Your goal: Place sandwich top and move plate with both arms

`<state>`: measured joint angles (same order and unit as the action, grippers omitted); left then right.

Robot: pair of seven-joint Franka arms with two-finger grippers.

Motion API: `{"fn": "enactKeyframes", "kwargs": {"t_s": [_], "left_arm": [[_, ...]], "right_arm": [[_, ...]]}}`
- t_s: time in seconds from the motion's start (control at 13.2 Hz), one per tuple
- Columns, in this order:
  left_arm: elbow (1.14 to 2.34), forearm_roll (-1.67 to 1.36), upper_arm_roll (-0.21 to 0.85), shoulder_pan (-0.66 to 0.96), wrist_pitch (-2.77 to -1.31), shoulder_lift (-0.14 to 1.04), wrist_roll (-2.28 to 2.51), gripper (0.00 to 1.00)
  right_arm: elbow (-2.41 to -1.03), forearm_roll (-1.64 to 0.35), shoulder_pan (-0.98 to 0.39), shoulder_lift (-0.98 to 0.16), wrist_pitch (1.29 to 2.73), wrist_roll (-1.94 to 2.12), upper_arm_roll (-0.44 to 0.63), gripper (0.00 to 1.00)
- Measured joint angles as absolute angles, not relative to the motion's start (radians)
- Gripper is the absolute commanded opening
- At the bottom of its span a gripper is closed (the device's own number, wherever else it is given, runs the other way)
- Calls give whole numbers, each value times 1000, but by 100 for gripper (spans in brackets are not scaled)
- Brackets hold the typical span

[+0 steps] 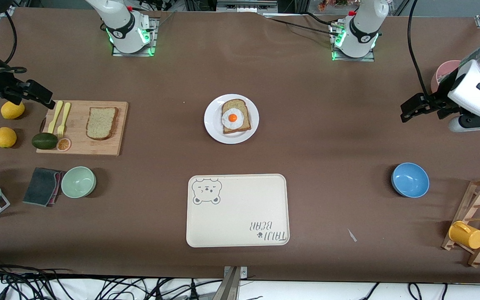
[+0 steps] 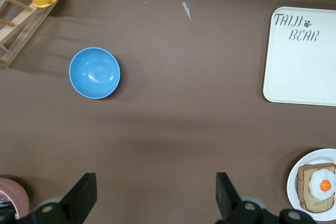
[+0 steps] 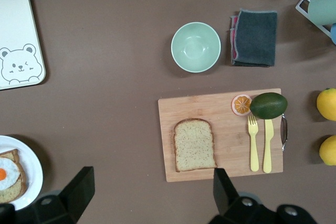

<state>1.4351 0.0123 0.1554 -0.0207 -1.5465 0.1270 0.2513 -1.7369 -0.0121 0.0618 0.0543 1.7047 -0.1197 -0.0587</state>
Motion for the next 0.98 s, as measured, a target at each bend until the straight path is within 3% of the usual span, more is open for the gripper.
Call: {"fn": "enactKeyframes", "kwargs": {"t_s": [0.98], "left_arm": [[1435, 12, 155, -21, -1547, 127, 251, 100]], "right_arm": [[-1737, -12, 62, 55, 1702, -92, -58, 100]]}}
